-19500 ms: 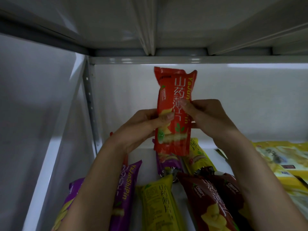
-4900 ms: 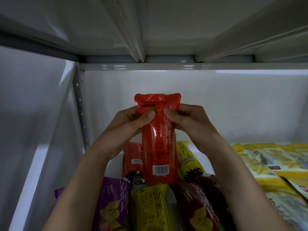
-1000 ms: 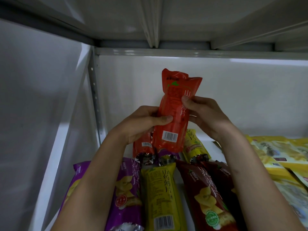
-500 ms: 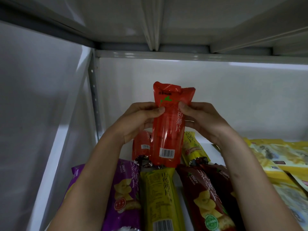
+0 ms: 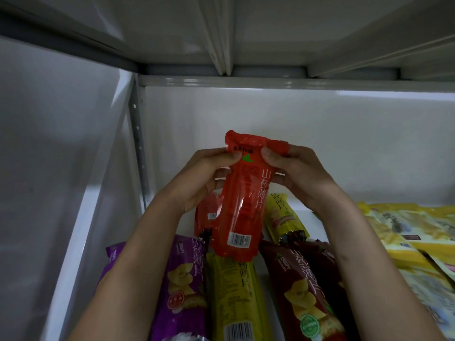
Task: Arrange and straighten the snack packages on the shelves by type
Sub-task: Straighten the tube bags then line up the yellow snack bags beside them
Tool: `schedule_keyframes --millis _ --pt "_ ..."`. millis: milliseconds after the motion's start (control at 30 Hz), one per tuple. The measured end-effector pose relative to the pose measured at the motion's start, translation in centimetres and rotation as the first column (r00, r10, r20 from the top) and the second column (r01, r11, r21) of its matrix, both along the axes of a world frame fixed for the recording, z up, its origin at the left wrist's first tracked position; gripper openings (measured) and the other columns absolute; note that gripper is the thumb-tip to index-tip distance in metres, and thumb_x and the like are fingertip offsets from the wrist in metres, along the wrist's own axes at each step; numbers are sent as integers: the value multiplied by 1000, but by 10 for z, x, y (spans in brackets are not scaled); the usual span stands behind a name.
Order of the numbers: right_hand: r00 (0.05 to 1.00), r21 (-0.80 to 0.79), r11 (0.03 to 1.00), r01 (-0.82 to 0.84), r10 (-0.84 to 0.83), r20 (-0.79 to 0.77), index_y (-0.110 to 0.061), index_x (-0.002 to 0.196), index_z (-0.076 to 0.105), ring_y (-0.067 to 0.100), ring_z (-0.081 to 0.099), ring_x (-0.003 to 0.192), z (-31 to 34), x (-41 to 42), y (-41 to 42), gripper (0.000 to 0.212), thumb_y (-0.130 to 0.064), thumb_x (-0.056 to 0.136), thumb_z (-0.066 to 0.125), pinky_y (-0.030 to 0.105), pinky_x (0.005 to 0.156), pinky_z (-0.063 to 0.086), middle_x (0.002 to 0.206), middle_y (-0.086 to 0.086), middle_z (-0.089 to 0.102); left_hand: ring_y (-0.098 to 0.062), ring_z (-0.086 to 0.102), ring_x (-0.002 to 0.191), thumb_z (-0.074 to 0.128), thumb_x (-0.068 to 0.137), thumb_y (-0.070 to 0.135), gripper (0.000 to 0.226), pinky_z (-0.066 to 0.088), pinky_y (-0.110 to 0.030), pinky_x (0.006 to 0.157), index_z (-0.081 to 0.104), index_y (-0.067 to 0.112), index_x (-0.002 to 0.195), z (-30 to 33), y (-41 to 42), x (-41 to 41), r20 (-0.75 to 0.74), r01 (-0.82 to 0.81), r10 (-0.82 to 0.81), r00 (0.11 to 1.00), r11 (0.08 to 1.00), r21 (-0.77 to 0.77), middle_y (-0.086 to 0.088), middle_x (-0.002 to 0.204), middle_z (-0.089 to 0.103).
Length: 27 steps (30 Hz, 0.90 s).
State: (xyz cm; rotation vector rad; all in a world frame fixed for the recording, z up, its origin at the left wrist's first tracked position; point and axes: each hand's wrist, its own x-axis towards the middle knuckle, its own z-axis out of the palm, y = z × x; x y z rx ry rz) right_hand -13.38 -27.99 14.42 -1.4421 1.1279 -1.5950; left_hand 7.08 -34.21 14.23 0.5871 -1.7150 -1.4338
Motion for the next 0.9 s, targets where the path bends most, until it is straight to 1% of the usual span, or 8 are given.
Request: schedule_keyframes --millis 67,167,300,367,467,567,733,900 --pt "999 0 1000 10 -10 -32 -6 118 75 27 76 108 0 1 1 46 -31 80 77 52 101 58 112 11 79 -24 73 104 72 84 44 43 60 -42 96 77 10 110 1 0 -2 -46 -55 54 997 998 -5 -8 108 79" --pt "999 36 999 -32 34 -40 -9 119 76 27 75 109 -1 2 1 50 -37 78 79 51 103 57 112 10 79 -28 75 106 70 93 34 31 60 -47 97 78 8 108 0 -1 -3 -80 -145 142 987 989 -41 -12 108 79" --pt "985 98 990 -102 115 -130 -10 125 73 24 75 112 -1 2 5 45 -32 86 75 41 101 58 117 7 79 -26 75 105 68 99 27 22 59 -51 99 78 10 109 -2 -4 -2 -140 -233 227 964 972 -27 -9 106 80" --pt "988 66 996 -64 72 -137 -6 122 74 24 76 108 -2 2 5 31 -19 94 73 38 96 61 114 9 79 -24 75 103 69 97 33 26 60 -46 98 78 11 108 0 -4 -2 -150 -211 211 966 977 12 -6 104 80" --pt "993 39 999 5 0 -119 -5 117 76 26 78 102 -2 0 3 24 -19 98 70 38 91 63 109 9 80 -22 74 106 69 90 46 41 60 -37 94 77 12 111 0 -1 -2 -54 -96 98 994 995 24 -3 105 80" --pt "993 34 999 42 -38 -108 -8 116 77 26 78 101 -1 -1 2 25 -24 98 70 39 90 61 108 8 81 -22 75 108 69 89 42 43 58 -39 99 76 10 116 -2 2 -4 10 -47 47 999 999 -11 -6 112 79" --pt "990 120 989 -82 95 -106 -9 119 76 26 76 107 0 1 7 42 -37 88 74 38 97 60 113 8 79 -19 77 100 66 99 34 29 62 -34 91 77 10 111 -2 1 -4 -71 -159 156 985 987 -32 -6 106 81" --pt "996 59 997 49 -44 -79 -4 112 77 22 78 98 -2 -1 3 22 -19 96 73 37 90 63 103 8 81 -19 76 107 67 88 46 48 61 -34 94 75 10 117 -1 3 -4 -35 -57 56 998 998 -1 -5 111 80"
